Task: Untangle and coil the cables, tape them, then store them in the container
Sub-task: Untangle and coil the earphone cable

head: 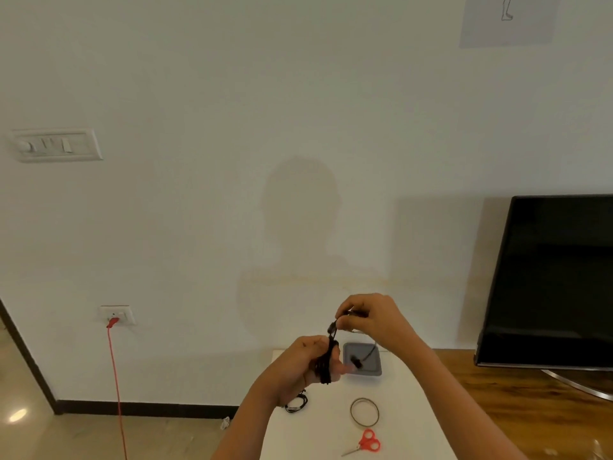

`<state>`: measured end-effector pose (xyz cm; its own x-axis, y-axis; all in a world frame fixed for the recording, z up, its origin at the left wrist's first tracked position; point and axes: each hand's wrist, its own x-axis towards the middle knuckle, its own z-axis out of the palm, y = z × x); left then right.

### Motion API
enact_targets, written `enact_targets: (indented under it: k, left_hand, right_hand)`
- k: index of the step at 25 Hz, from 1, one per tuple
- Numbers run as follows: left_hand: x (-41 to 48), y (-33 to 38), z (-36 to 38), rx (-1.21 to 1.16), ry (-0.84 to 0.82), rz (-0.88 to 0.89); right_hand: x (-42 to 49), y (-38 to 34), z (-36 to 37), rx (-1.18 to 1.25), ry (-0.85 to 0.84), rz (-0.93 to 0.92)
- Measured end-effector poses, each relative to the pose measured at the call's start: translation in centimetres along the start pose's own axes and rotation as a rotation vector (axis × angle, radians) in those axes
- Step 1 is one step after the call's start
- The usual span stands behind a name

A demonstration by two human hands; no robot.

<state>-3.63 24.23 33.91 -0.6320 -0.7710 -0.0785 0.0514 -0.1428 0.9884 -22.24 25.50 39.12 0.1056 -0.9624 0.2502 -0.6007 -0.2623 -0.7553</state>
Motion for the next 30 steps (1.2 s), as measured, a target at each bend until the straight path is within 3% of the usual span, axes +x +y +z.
enact_targets:
  k: [4,7,10,13,17,22,24,26,30]
  left_hand:
    - [-0.2,1.2,1.0,-0.315,0.021,0.091]
    - [-0.1,1.7,1.1,-0.486,0.054,0.149]
    - [0.3,1.7,0.5,-0.494,0.11,0.18]
    - [1.1,1.0,-0.1,-0.336,0.225,0.175]
    - [1.4,0.2,-0.1,-0.08,0.284,0.128]
    - [1.1,-0.4,0.0,-0.003,0.192,0.108]
    - [0.6,-0.1,0.6,0.086,0.161,0.066]
    - [0.4,0.2,1.3,0.15,0.152,0.011]
    - [0.2,0.5,1.9,-0.017,0.118,-0.067]
  right_hand:
    - [-0.2,4.0,3.3,0.457,-0.022,0.157]
    - [-2.3,4.8,6.2,0.592,-0.02,0.261]
    - [-4.5,3.5,8.0,0.45,-0.036,0.27]
    - [-5.3,2.1,8.4,0.021,-0.024,0.243]
    - [-5.2,-0.1,6.8,-0.529,-0.026,0.065]
    - [-2.9,-0.9,4.0,-0.642,-0.121,-0.296]
    - [-1.6,-0.3,3.2,-0.766,-0.122,-0.525]
    - [-0.5,0.6,2.8,-0.796,-0.099,-0.643]
    - [0.0,1.2,1.8,-0.344,-0.136,-0.451]
